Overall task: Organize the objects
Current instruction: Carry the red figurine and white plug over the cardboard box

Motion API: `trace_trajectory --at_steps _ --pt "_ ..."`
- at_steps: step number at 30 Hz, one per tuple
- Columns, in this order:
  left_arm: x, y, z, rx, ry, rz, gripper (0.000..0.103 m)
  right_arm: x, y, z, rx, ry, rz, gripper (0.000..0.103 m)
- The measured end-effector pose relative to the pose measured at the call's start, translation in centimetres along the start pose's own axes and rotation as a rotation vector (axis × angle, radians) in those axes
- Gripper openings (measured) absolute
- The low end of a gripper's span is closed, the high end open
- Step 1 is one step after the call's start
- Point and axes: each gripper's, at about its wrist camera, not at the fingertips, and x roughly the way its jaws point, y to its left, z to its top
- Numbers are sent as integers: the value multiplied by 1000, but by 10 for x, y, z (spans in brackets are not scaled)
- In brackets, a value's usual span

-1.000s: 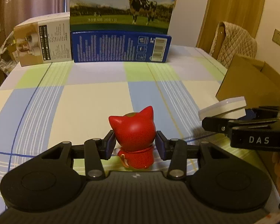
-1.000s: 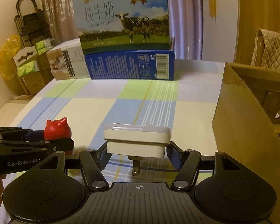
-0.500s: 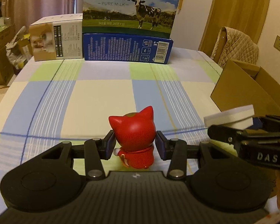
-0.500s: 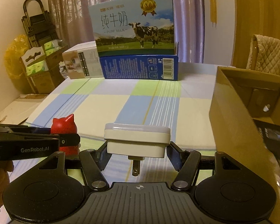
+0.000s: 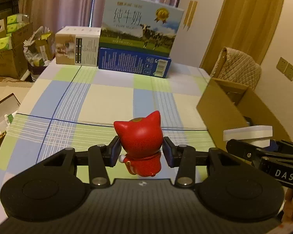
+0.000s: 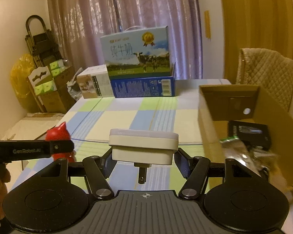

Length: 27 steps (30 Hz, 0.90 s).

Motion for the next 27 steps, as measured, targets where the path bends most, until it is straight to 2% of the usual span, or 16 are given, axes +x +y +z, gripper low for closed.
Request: trace_trajectory --at_steps 7,12,27 --pt "-50 -27 -15 13 -9 -8 40 -48 -18 -10 13 -9 -35 61" --pt "-70 -47 -26 29 -7 -20 40 -75 -30 -17 31 -21 -51 61" --pt "-86 -93 -35 84 -5 -75 40 -112 -60 -30 86 -41 -97 61"
